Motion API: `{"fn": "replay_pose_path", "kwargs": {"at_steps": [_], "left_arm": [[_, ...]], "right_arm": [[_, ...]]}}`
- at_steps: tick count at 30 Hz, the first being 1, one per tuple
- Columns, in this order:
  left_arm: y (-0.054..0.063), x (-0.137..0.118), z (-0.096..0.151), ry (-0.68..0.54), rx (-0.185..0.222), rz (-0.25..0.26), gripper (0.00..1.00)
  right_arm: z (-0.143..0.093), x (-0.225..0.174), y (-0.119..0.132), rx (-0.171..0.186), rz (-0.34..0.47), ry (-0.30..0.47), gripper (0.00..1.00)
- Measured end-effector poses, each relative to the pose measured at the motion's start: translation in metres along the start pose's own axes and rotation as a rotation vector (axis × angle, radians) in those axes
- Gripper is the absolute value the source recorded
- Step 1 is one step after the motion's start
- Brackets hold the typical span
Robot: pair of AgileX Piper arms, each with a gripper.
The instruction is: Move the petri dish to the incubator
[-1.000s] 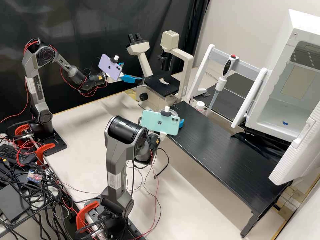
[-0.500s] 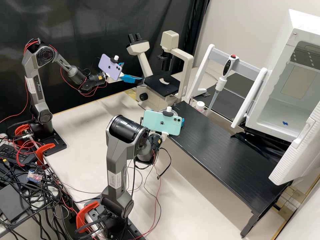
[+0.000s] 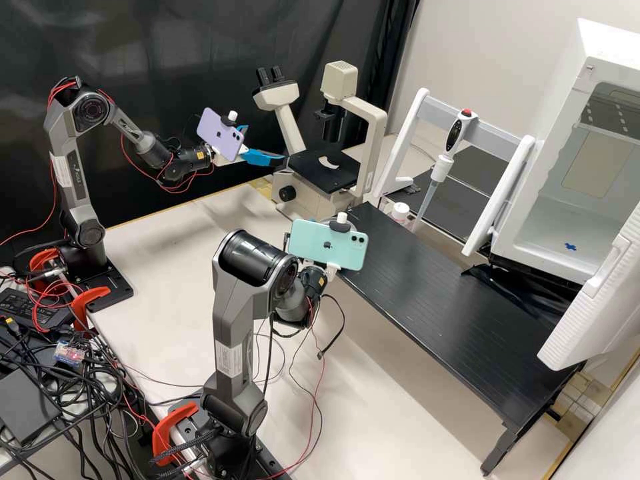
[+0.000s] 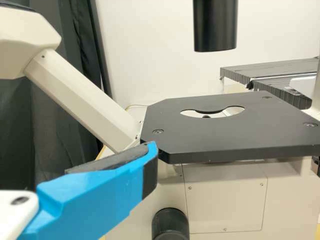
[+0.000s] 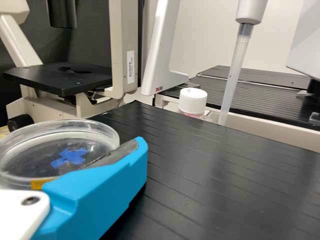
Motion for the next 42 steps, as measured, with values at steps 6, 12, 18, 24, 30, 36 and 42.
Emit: {"fn": "replay_pose_path", "kwargs": {"at_steps": [6, 12, 18, 24, 30, 36, 42], "left_arm": [[0.000, 0.000, 0.000, 0.000, 0.000, 0.000, 1.00], [0.000, 0.000, 0.000, 0.000, 0.000, 0.000, 1.00], [0.000, 0.000, 0.000, 0.000, 0.000, 0.000, 1.00], [0.000, 0.000, 0.000, 0.000, 0.000, 0.000, 1.00], [0.000, 0.000, 0.000, 0.000, 0.000, 0.000, 1.00], [0.000, 0.000, 0.000, 0.000, 0.000, 0.000, 1.00], [0.000, 0.000, 0.000, 0.000, 0.000, 0.000, 1.00]], "right_arm": [[0.000, 0.000, 0.000, 0.005, 0.000, 0.000, 0.00], [0.001, 0.000, 0.001, 0.016, 0.000, 0.000, 0.00], [0.000, 0.001, 0.002, 0.015, -0.006, -0.004, 0.00], [0.003, -0.002, 0.010, -0.003, 0.005, -0.015, 0.00], [0.018, -0.014, 0.037, -0.013, 0.102, -0.086, 0.00], [0.044, -0.032, 0.069, -0.008, 0.221, -0.160, 0.00], [0.071, -0.042, 0.111, -0.015, 0.346, -0.231, 0.00]]}}
